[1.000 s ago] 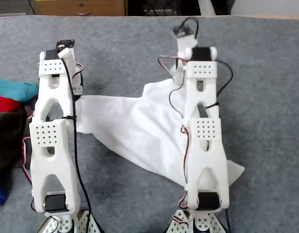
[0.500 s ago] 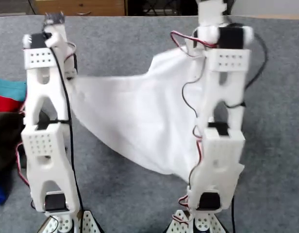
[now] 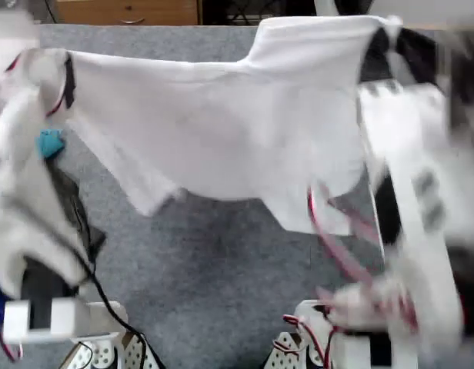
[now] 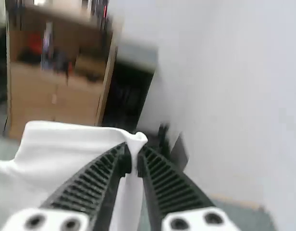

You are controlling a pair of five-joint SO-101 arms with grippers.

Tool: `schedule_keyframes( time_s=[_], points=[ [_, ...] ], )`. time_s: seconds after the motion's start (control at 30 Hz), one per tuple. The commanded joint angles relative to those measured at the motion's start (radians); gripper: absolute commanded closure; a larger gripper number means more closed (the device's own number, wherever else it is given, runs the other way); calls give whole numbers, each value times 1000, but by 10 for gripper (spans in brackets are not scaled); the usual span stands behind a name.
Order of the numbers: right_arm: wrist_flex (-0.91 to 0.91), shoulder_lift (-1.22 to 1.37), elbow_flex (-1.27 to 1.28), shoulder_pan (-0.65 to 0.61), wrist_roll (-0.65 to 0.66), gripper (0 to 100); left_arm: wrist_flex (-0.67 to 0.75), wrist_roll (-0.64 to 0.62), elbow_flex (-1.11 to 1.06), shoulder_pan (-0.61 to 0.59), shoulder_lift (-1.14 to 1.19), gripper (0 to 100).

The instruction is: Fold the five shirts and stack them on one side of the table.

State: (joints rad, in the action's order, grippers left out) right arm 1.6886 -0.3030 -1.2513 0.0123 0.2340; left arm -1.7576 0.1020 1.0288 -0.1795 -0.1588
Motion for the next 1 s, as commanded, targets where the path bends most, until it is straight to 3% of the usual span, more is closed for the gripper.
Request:
schedule_keyframes(
  time_s=[0.0,0.37,0.63,0.7,0.83,0.97],
  points=[
    [-118,-114,2,20,-3,985,-2,11,-4,5,-196,971],
    [-384,-282,-4,23,80,985,-3,58,-200,-5,-597,971],
    [-307,-334,225,153,100,984,43,72,-852,4,-818,971],
    [-244,-326,305,146,138,984,181,71,-1086,2,-792,971],
    [-196,-326,628,48,175,984,595,74,-1428,-2,-749,971],
    [-480,-326,1124,11,232,985,1086,74,-1670,5,-663,971]
  ],
)
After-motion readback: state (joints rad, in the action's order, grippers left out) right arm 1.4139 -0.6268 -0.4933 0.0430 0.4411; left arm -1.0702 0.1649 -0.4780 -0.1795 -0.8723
